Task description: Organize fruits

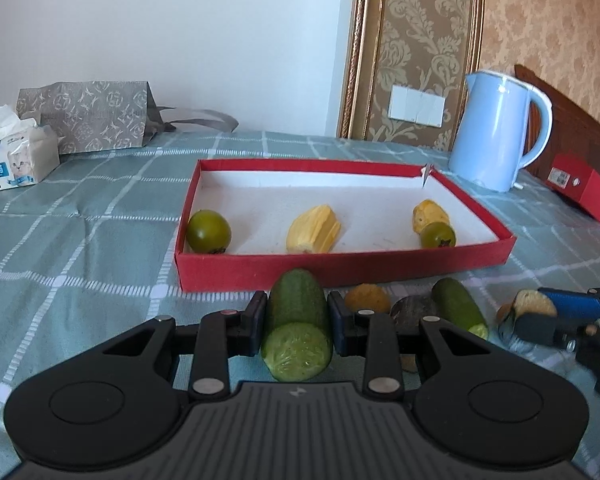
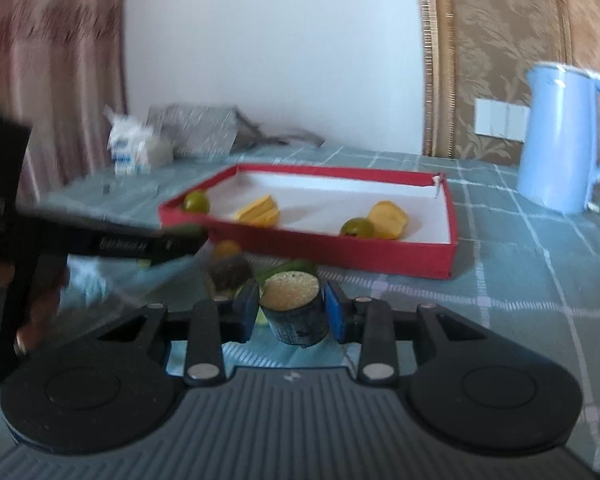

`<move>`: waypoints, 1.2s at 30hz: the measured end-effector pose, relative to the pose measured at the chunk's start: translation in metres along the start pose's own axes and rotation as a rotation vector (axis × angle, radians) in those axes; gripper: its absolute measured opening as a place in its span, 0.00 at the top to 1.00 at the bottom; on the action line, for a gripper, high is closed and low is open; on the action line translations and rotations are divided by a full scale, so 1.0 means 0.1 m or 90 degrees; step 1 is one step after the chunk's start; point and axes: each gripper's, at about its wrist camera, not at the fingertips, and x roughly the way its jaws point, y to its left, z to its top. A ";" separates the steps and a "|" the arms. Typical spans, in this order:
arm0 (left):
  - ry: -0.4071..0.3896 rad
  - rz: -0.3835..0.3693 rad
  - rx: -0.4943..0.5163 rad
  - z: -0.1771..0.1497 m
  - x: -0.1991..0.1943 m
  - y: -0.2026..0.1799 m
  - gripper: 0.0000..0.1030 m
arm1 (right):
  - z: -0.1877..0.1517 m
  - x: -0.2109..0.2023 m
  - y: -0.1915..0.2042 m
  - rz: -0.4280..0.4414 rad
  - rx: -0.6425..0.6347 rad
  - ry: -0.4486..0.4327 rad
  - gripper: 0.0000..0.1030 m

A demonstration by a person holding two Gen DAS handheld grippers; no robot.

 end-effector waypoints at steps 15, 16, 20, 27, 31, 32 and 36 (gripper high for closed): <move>-0.081 0.017 0.047 0.73 0.31 -0.10 0.69 | 0.01 -0.06 -0.23 -0.029 0.071 -0.044 0.68; -0.075 0.024 0.049 0.78 0.41 -0.11 0.69 | 0.01 -0.06 -0.24 -0.030 0.074 -0.045 0.68; -0.063 0.065 0.040 0.88 0.77 -0.06 0.70 | 0.00 -0.05 -0.27 -0.034 0.082 -0.048 0.68; -0.016 0.076 0.006 0.96 1.18 0.09 0.36 | 0.00 -0.01 -0.30 -0.028 0.088 -0.037 0.68; -0.075 0.111 0.009 0.93 1.06 0.10 0.28 | 0.00 0.00 -0.30 -0.031 0.087 -0.034 0.68; -0.093 0.122 0.016 0.93 1.00 0.09 0.28 | 0.00 0.00 -0.30 -0.031 0.087 -0.034 0.68; -0.141 0.132 0.034 0.89 0.65 0.06 0.25 | 0.00 0.01 -0.29 -0.034 0.081 -0.032 0.68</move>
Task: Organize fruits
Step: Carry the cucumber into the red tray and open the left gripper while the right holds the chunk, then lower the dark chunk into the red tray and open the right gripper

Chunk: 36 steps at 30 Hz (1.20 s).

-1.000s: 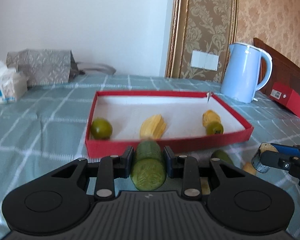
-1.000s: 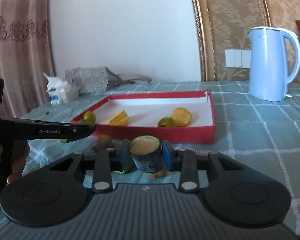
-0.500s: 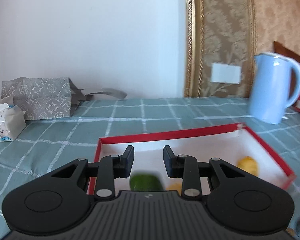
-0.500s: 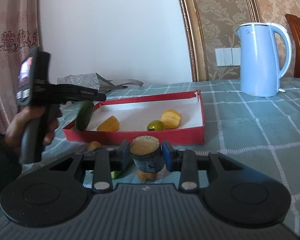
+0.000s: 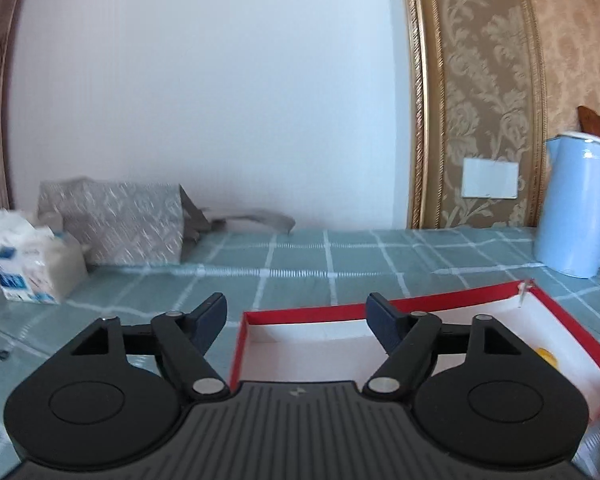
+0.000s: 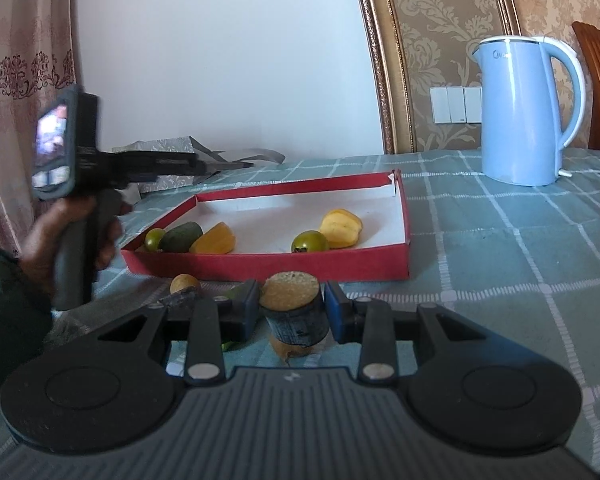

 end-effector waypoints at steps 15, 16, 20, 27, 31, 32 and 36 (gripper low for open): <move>0.067 -0.113 -0.032 -0.60 -0.89 0.12 0.16 | 0.20 0.06 0.22 0.003 -0.059 -0.022 0.68; 0.075 -0.112 -0.038 -0.61 -0.89 0.13 0.16 | 0.25 0.09 0.24 0.000 -0.069 -0.025 0.68; 0.107 -0.121 -0.050 -0.65 -0.81 0.16 0.16 | 0.49 0.38 0.31 -0.002 -0.098 -0.015 0.68; 0.153 -0.128 -0.063 -0.72 -0.74 0.20 0.16 | 0.66 0.98 0.39 -0.015 -0.129 0.038 0.68; 0.148 -0.129 -0.061 -0.71 -0.75 0.20 0.16 | 0.66 1.28 0.41 -0.024 -0.134 0.065 0.68; 0.148 -0.130 -0.061 -0.70 -0.75 0.20 0.16 | 0.65 1.33 0.42 -0.025 -0.135 0.072 0.68; 0.148 -0.134 -0.055 -0.70 -0.75 0.19 0.16 | 0.62 1.33 0.39 -0.023 -0.119 0.064 0.62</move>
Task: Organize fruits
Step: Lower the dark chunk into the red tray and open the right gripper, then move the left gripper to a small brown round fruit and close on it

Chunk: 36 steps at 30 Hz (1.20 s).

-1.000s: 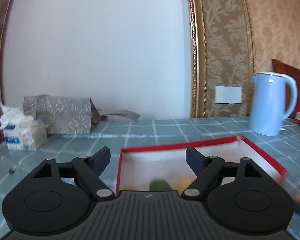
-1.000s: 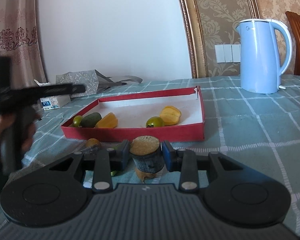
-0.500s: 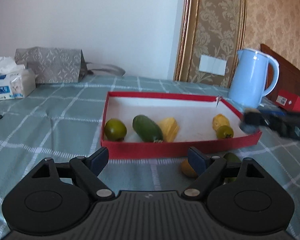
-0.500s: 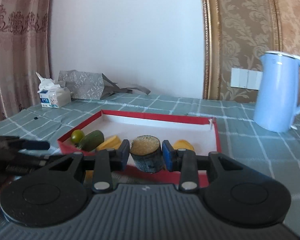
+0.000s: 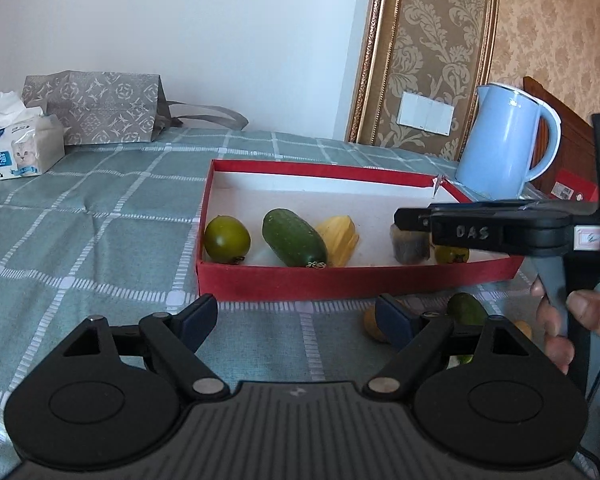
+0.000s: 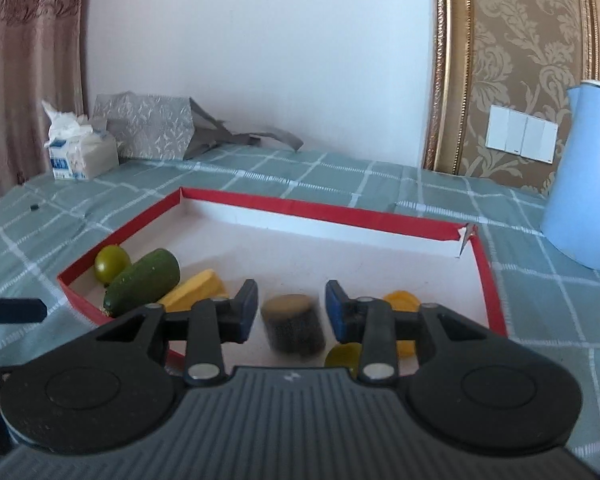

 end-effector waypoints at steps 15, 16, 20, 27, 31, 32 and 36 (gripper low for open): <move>-0.012 0.005 0.013 -0.01 -0.03 -0.05 0.16 | -0.63 -1.16 -0.29 -0.082 0.075 -0.039 0.35; -0.012 0.008 0.010 -0.01 -0.02 -0.03 0.16 | -0.66 -1.16 -0.27 -0.079 0.075 -0.035 0.37; -0.011 0.017 -0.001 -0.01 -0.02 0.01 0.16 | -0.75 -1.17 -0.25 -0.074 0.072 -0.037 0.39; -0.006 0.024 0.018 -0.04 -0.01 -0.03 0.16 | -0.77 -1.15 -0.13 -0.083 0.038 -0.037 0.43; -0.023 0.002 0.056 -0.06 -0.06 -0.13 0.16 | -0.77 -1.15 -0.21 -0.087 0.066 -0.041 0.42; -0.026 0.000 0.067 -0.06 -0.06 -0.16 0.16 | -0.77 -1.15 -0.23 -0.088 0.075 -0.039 0.42; -0.023 -0.020 0.115 -0.07 -0.01 -0.29 0.16 | -0.78 -1.15 -0.24 -0.088 0.077 -0.043 0.42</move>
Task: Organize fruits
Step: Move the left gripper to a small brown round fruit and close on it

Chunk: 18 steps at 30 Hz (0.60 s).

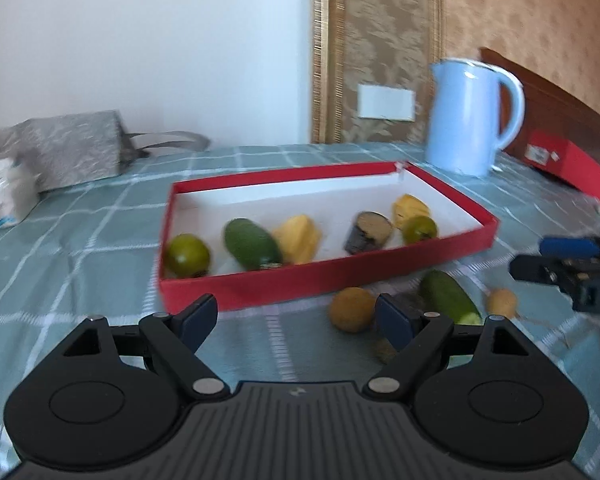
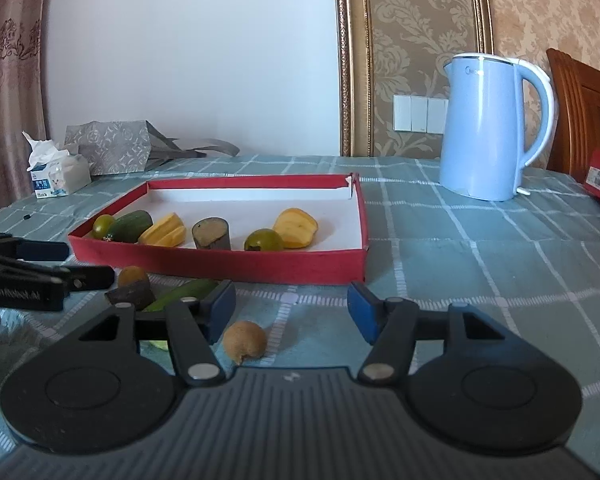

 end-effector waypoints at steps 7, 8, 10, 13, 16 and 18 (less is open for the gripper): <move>0.011 -0.032 0.049 0.06 0.14 -0.02 0.16 | -0.01 0.00 0.00 -0.003 0.001 -0.001 0.35; 0.017 -0.038 0.054 0.07 0.17 -0.02 0.16 | -0.01 0.00 -0.01 -0.003 0.003 0.000 0.34; 0.040 -0.060 0.082 0.08 0.25 -0.04 0.15 | -0.01 0.00 -0.02 0.000 0.007 0.000 0.33; 0.042 -0.061 0.080 0.09 0.28 -0.02 0.15 | -0.01 0.00 -0.01 0.000 0.005 -0.002 0.31; 0.044 -0.057 0.077 0.09 0.29 -0.02 0.15 | -0.02 0.02 0.00 0.005 0.004 0.008 0.31; 0.047 -0.055 0.069 0.09 0.28 -0.05 0.25 | -0.02 0.02 0.01 0.006 0.005 0.008 0.31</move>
